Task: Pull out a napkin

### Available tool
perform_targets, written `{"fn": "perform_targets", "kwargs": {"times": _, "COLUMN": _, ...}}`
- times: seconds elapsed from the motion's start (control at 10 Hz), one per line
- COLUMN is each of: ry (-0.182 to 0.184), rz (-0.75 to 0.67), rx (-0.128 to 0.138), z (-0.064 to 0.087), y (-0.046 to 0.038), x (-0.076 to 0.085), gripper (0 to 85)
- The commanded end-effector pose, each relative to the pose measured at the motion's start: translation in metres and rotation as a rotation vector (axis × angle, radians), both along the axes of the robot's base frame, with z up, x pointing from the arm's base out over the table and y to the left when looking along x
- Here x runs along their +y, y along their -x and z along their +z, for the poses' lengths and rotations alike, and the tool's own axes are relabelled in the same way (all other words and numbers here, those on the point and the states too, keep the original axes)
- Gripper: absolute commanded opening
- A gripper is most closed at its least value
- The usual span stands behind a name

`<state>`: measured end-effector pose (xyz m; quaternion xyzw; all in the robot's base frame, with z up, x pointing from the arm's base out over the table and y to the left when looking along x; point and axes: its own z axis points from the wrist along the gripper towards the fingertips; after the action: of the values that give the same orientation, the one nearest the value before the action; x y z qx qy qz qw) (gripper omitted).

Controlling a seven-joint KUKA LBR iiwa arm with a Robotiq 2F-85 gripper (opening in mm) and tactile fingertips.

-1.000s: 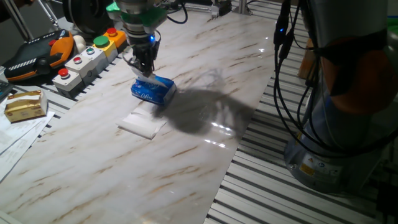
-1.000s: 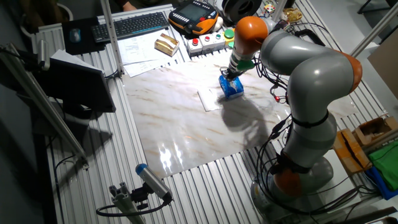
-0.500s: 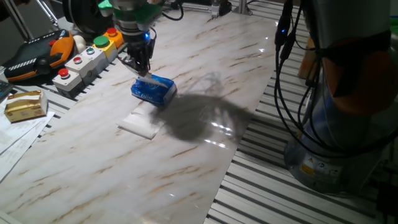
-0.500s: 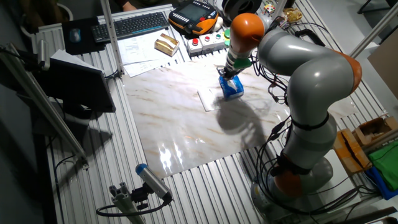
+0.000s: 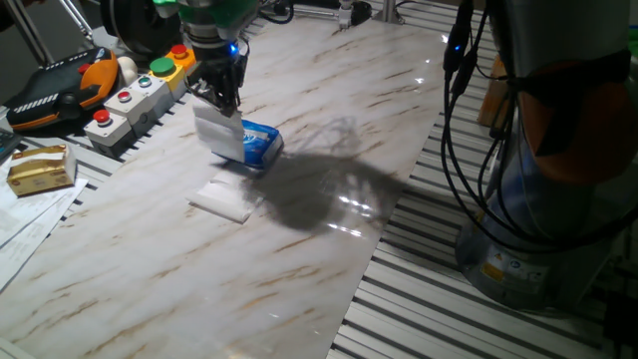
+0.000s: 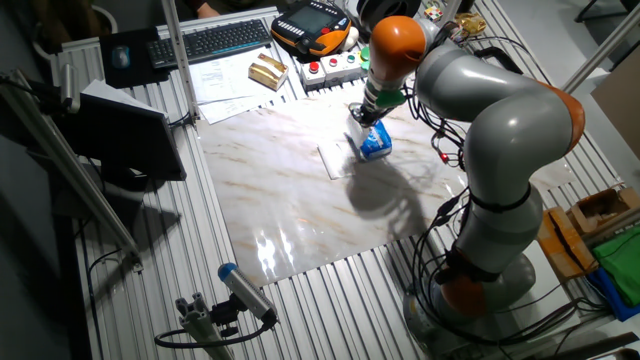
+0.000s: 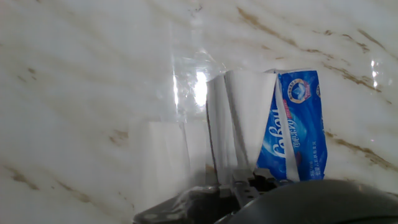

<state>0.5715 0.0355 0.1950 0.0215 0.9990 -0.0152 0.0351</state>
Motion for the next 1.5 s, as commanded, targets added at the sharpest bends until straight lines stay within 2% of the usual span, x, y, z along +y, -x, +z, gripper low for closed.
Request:
{"fn": "perform_targets", "kwargs": {"times": 0.0, "ry": 0.003, "rz": -0.003, "rx": 0.003, "z": 0.004, "y": 0.0002, "x": 0.002, "gripper": 0.7}}
{"fn": "perform_targets", "kwargs": {"times": 0.3, "ry": 0.003, "rz": -0.011, "rx": 0.004, "z": 0.003, "y": 0.0002, "x": 0.012, "gripper": 0.7}}
{"fn": "perform_targets", "kwargs": {"times": 0.9, "ry": -0.005, "rz": -0.033, "rx": -0.002, "z": -0.013, "y": 0.0025, "x": 0.033, "gripper": 0.7}}
{"fn": "perform_targets", "kwargs": {"times": 1.1, "ry": -0.02, "rz": -0.021, "rx": 0.01, "z": -0.016, "y": 0.0009, "x": 0.034, "gripper": 1.7}}
{"fn": "perform_targets", "kwargs": {"times": 1.4, "ry": -0.013, "rz": -0.035, "rx": 0.002, "z": -0.023, "y": 0.0044, "x": 0.044, "gripper": 38.7}}
